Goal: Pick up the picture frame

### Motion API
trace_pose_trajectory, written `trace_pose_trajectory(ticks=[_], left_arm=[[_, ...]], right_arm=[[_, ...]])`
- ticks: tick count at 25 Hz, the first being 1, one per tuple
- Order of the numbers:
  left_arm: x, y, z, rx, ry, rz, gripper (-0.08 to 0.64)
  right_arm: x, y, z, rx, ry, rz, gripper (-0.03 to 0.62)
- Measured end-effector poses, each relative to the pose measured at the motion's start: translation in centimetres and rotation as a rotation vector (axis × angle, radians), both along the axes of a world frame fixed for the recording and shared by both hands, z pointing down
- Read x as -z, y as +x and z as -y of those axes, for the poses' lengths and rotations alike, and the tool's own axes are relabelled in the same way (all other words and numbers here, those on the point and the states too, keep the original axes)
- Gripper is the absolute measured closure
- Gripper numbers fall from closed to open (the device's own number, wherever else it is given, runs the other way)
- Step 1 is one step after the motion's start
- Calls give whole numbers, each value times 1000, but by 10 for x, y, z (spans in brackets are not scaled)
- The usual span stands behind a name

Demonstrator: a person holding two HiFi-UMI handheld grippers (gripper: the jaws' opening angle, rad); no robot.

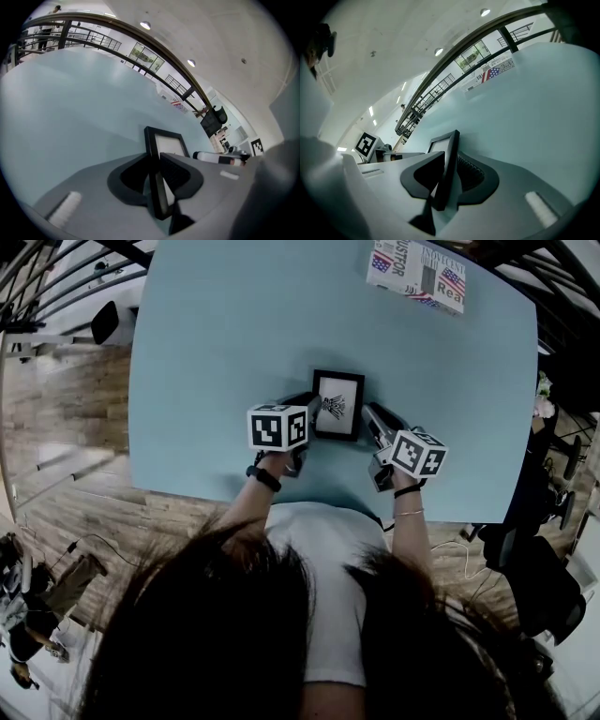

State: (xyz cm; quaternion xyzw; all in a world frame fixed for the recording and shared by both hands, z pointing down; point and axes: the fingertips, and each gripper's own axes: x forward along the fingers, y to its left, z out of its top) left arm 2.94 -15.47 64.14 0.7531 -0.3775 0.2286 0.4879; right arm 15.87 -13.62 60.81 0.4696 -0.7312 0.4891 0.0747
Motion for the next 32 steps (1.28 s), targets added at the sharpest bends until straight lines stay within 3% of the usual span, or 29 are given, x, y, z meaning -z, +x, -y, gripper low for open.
trace_pose_trajectory(ticks=[3, 10, 16, 21, 32], left_arm=[[-1, 0, 0, 5, -13, -14, 423], [-1, -2, 0, 35, -65, -83, 425], [-1, -1, 1, 39, -82, -103, 426], [-1, -2, 1, 42, -95, -124, 426], [2, -5, 3, 77, -118, -165, 426]], right_arm=[[-3, 0, -1, 3, -22, 35, 533], [-6, -17, -6, 61, -146, 241, 425], [-5, -33, -3, 127, -233, 381, 419], [-2, -52, 8, 162, -249, 440, 419], [1, -72, 26, 92, -226, 496, 429]])
